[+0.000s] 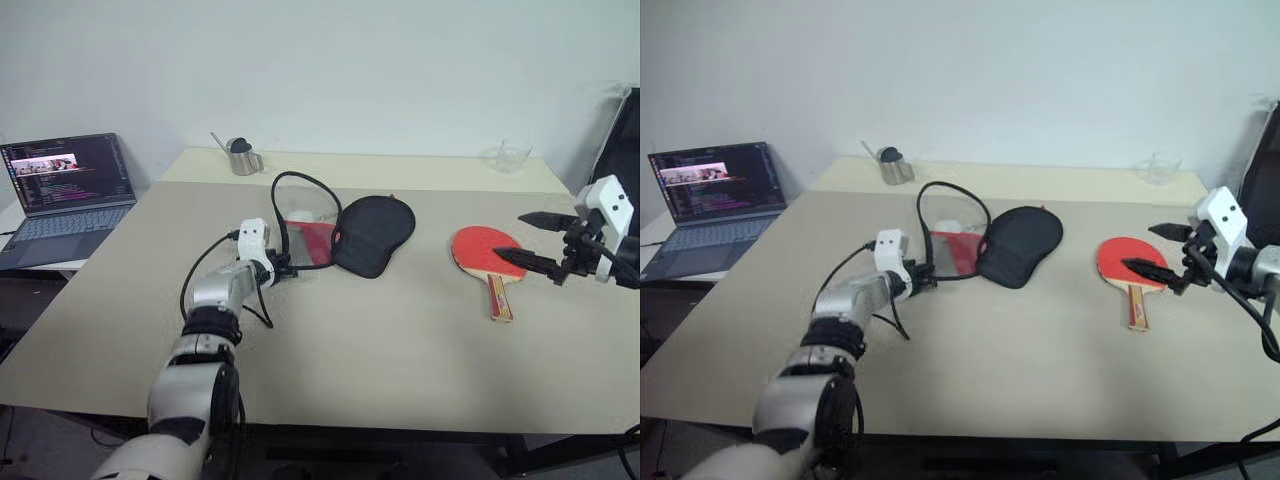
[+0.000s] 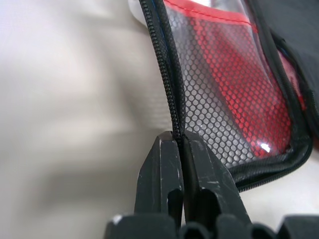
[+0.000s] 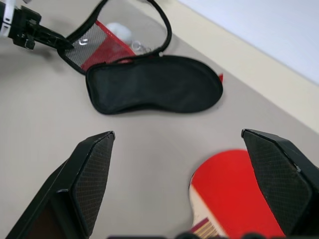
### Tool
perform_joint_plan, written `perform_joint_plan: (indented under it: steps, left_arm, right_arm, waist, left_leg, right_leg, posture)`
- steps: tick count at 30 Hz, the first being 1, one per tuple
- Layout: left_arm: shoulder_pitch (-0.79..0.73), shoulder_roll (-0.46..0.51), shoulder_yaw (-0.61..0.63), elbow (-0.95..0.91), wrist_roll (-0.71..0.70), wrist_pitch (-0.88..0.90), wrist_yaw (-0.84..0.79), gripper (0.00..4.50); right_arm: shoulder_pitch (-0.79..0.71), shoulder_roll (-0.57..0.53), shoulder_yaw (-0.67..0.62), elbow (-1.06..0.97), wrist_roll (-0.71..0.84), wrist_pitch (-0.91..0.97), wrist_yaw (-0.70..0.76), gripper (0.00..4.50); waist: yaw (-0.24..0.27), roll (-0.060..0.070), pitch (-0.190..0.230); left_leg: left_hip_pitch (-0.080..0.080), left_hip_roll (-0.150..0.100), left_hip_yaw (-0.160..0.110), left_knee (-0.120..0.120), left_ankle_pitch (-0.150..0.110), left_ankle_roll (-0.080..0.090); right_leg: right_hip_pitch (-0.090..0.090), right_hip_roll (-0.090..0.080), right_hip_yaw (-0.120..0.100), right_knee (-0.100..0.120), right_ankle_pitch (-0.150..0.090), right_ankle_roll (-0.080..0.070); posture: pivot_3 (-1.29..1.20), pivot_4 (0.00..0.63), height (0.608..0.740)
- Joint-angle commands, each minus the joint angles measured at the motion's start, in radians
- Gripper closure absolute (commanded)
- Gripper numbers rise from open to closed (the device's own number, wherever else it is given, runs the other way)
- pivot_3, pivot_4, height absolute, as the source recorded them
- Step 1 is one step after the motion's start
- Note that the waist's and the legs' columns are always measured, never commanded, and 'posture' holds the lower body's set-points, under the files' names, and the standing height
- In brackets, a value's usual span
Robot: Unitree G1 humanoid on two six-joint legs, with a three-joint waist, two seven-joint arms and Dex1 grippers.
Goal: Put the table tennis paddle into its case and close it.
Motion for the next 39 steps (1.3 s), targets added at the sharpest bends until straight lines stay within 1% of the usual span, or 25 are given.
perform_joint_plan:
  steps: [1,2,4,9,13,17,23,31,39]
  left_arm:
    - [0.053,-0.056,-0.017,-0.190,-0.001,0.040,0.097,4.48]
    - [0.064,-0.076,-0.004,-0.211,0.010,0.026,0.154,4.48]
    - [0.074,-0.104,0.019,-0.235,0.007,0.029,0.219,4.48]
    - [0.092,-0.165,0.005,-0.291,-0.005,0.035,0.282,4.48]
    - [0.112,-0.199,0.003,-0.336,0.000,0.050,0.341,4.48]
    - [0.124,-0.221,-0.006,-0.368,-0.007,0.063,0.362,4.48]
    - [0.146,-0.271,0.033,-0.421,-0.006,0.130,0.481,4.48]
    - [0.170,-0.325,0.008,-0.478,0.002,0.152,0.538,4.48]
    - [0.149,-0.348,0.000,-0.473,-0.005,0.144,0.537,4.48]
  right_arm:
    - [-0.007,-0.020,-0.040,-0.037,0.011,-0.008,-0.012,0.00]
    - [-0.008,-0.020,-0.039,-0.037,0.012,-0.007,-0.012,0.00]
    - [-0.010,-0.020,-0.036,-0.038,0.013,-0.006,-0.014,0.00]
    - [0.003,-0.023,-0.037,-0.048,0.018,-0.004,-0.010,0.00]
    - [0.003,-0.028,-0.037,-0.052,0.022,0.000,-0.004,0.00]
    - [0.001,-0.028,-0.031,-0.054,0.022,0.001,-0.004,0.00]
    - [-0.001,-0.030,-0.024,-0.058,0.021,0.003,0.004,0.00]
    - [-0.008,-0.044,-0.020,-0.058,0.023,0.010,0.017,0.00]
    - [-0.008,-0.052,-0.015,-0.060,0.023,0.011,0.023,0.00]
  waist:
    - [0.001,0.000,0.000]
    - [0.002,0.000,0.000]
    - [0.003,0.000,0.000]
    - [0.003,0.000,0.000]
    - [0.003,0.000,0.000]
    - [0.002,0.000,0.000]
    - [0.002,-0.001,0.000]
    - [0.002,-0.001,0.000]
    - [0.004,-0.001,0.001]
  left_leg:
    - [0.000,0.000,0.000,0.000,0.000,0.000]
    - [0.000,0.000,-0.001,0.001,0.000,0.000]
    - [0.000,-0.001,-0.002,0.001,0.000,0.000]
    - [0.000,-0.001,-0.002,0.001,0.000,0.000]
    - [0.000,-0.001,-0.002,0.001,0.000,0.000]
    - [0.000,-0.001,-0.002,0.001,0.000,0.000]
    - [0.000,-0.001,-0.002,0.001,0.000,0.000]
    - [0.000,-0.002,-0.002,0.001,0.000,0.000]
    - [0.000,-0.002,-0.002,0.001,0.000,0.000]
  right_leg:
    - [0.000,0.000,0.000,0.000,0.000,0.000]
    - [0.001,0.000,0.000,0.000,0.000,0.000]
    - [0.001,0.000,0.000,0.000,0.000,0.000]
    - [0.001,0.000,0.000,0.000,0.001,0.001]
    - [0.001,0.000,0.000,-0.001,0.001,0.001]
    - [0.001,0.000,0.000,-0.001,0.001,0.001]
    - [0.001,0.000,0.000,-0.001,0.001,0.001]
    - [0.002,0.000,0.000,-0.001,0.001,0.001]
    - [0.002,0.000,0.000,-0.001,0.000,0.001]
  posture:
    - [0.00,0.150,0.740]
    - [0.00,0.150,0.740]
    - [0.00,0.150,0.740]
    - [0.00,0.150,0.740]
    - [0.00,0.150,0.740]
    - [0.00,0.150,0.740]
    - [0.00,0.150,0.740]
    - [0.00,0.150,0.740]
    - [0.00,0.150,0.740]
